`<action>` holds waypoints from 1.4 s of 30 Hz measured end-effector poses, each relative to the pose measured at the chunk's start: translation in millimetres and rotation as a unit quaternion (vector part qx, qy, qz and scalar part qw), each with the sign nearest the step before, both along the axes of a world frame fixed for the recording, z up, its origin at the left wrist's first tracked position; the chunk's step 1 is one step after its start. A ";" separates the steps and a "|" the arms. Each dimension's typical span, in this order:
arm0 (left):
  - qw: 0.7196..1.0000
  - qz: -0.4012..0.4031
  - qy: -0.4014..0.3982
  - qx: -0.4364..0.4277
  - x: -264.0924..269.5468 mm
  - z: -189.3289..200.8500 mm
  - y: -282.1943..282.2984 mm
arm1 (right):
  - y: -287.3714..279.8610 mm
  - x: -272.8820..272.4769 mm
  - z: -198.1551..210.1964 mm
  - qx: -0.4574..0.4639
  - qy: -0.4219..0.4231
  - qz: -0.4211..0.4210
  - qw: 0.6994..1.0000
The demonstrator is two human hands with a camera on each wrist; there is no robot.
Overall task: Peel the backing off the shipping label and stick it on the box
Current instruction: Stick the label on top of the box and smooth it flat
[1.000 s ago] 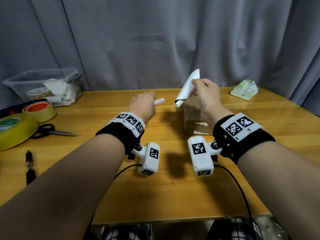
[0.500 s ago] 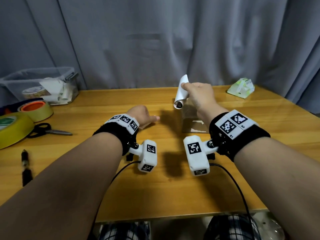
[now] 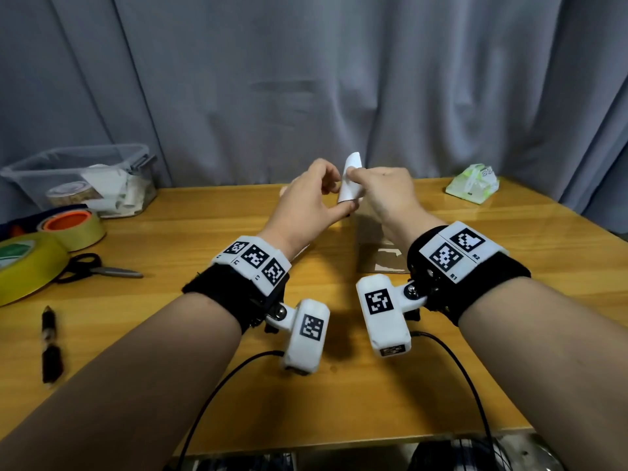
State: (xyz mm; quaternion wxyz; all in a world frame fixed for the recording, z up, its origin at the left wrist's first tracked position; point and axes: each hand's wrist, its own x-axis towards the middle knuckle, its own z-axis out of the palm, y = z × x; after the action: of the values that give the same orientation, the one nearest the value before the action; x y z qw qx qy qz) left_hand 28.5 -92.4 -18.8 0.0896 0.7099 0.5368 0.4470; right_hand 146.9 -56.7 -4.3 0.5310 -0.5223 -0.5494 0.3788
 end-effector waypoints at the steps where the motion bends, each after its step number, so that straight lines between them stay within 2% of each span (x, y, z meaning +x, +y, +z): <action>1: 1.000 -0.002 -0.007 0.008 0.5 -0.3 -1.1 | -0.1 1.2 0.9 -0.004 -0.003 -0.005 1.000; 8: 0.999 -0.008 -0.040 0.032 3.7 -0.8 -1.3 | 3.2 13.7 1.4 -0.010 -0.014 0.022 1.000; 10: 0.994 -0.007 -0.111 0.003 7.0 0.0 1.8 | 2.4 14.7 1.5 -0.008 -0.016 0.030 0.999; 13: 0.968 -0.010 -0.241 -0.064 10.9 5.3 5.9 | 0.3 19.1 2.0 0.019 -0.031 0.052 0.998; 17: 0.938 0.007 -0.324 -0.123 11.3 7.8 11.4 | -2.2 24.5 -1.5 0.061 -0.051 0.108 0.991; 23: 0.940 0.039 -0.330 -0.079 0.1 0.9 23.3 | 1.6 31.6 -8.7 0.069 -0.145 0.175 0.971; 30: 0.954 -0.003 -0.299 -0.024 0.0 -0.3 32.8 | 5.0 32.3 -16.0 0.104 -0.252 0.141 0.952; 37: 0.976 0.018 -0.211 0.060 1.7 -6.5 42.4 | 20.8 43.2 -22.8 0.129 -0.215 0.147 0.957; 42: 0.982 -0.009 -0.185 0.046 5.2 -8.3 52.4 | 25.8 48.2 -19.5 0.128 -0.219 0.179 0.951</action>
State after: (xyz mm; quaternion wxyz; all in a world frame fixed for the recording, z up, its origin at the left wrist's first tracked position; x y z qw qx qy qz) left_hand 33.7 -40.0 -27.1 0.1583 0.6231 0.4835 0.5940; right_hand 195.1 -30.9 -23.8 0.3830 -0.4133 -0.7806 0.2705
